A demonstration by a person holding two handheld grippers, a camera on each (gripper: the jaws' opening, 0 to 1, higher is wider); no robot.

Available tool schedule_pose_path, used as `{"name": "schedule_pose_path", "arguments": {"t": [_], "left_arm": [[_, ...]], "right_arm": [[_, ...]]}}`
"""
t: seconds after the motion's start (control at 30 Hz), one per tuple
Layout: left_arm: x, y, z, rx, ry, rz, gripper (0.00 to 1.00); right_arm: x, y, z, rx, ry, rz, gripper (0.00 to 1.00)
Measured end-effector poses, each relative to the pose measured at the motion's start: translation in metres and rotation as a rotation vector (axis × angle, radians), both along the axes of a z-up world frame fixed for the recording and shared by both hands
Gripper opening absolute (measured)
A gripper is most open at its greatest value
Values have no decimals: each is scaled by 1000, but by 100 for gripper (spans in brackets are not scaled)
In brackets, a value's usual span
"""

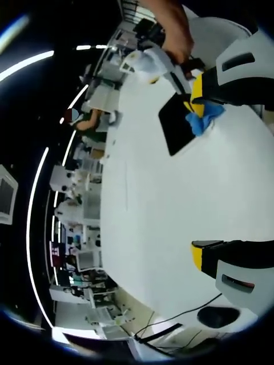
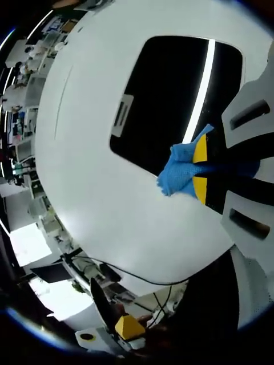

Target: Wipe the mirror surface with the cleaning cloth until all visible marks leave the cleaned area.

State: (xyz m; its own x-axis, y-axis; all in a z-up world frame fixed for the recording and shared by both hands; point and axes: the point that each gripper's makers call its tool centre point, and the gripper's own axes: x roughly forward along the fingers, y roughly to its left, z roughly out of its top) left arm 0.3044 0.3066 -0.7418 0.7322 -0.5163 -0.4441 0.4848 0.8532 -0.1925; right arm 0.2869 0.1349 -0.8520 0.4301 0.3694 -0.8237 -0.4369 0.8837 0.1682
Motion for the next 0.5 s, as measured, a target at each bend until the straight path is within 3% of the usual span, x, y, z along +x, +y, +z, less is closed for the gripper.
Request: {"name": "schedule_pose_path", "arguments": {"t": [0.5], "left_arm": [[-1, 2, 4, 9, -3, -31, 99]], "right_arm": [[0, 0, 0, -8, -4, 7, 0]]}}
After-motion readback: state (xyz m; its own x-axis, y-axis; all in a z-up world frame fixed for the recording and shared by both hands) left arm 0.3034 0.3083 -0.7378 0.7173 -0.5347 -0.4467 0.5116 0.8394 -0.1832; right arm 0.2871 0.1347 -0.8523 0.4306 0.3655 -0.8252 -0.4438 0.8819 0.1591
